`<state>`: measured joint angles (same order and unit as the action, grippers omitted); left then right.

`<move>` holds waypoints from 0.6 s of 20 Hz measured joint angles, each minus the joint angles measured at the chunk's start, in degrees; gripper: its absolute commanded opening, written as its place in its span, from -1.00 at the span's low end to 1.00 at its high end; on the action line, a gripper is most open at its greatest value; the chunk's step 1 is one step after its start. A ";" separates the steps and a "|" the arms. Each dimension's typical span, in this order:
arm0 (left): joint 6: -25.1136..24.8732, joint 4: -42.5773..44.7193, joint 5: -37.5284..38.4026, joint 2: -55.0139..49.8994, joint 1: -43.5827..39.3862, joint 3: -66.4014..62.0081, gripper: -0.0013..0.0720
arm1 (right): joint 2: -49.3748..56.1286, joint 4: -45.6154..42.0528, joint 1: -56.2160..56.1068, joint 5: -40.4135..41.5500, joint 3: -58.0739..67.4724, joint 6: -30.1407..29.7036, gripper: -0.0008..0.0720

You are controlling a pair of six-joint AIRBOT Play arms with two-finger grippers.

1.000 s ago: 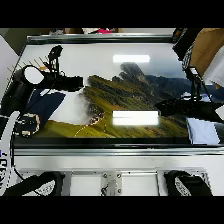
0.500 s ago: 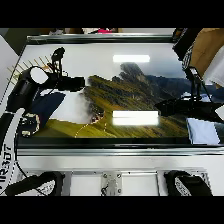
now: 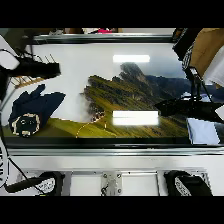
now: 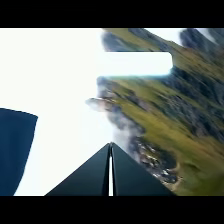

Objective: Fold the clothes and pants, and hang the long-sleeved shirts on hangers.

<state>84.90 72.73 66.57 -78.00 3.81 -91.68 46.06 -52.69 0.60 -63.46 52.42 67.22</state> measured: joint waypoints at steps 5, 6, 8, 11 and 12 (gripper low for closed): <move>-2.80 5.64 4.28 0.00 10.86 1.01 0.93 | 0.00 0.00 0.00 0.00 0.00 0.00 -0.93; -2.97 7.74 4.24 -0.02 12.46 3.17 0.93 | 0.00 0.00 0.00 0.00 0.00 0.00 -0.93; -3.23 12.50 2.08 -0.28 14.95 9.29 0.93 | 0.00 0.00 0.00 0.00 0.00 0.00 -0.93; -3.37 18.97 -3.91 -2.21 16.74 18.82 0.93 | 0.00 0.00 0.00 -0.02 0.00 0.00 -0.93; -3.32 20.70 -5.68 -3.30 17.03 21.27 0.93 | 0.00 0.00 0.00 0.00 0.00 0.00 -0.93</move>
<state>81.58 93.43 60.88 -81.30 20.84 -70.41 46.06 -52.69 0.60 -63.46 52.42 67.22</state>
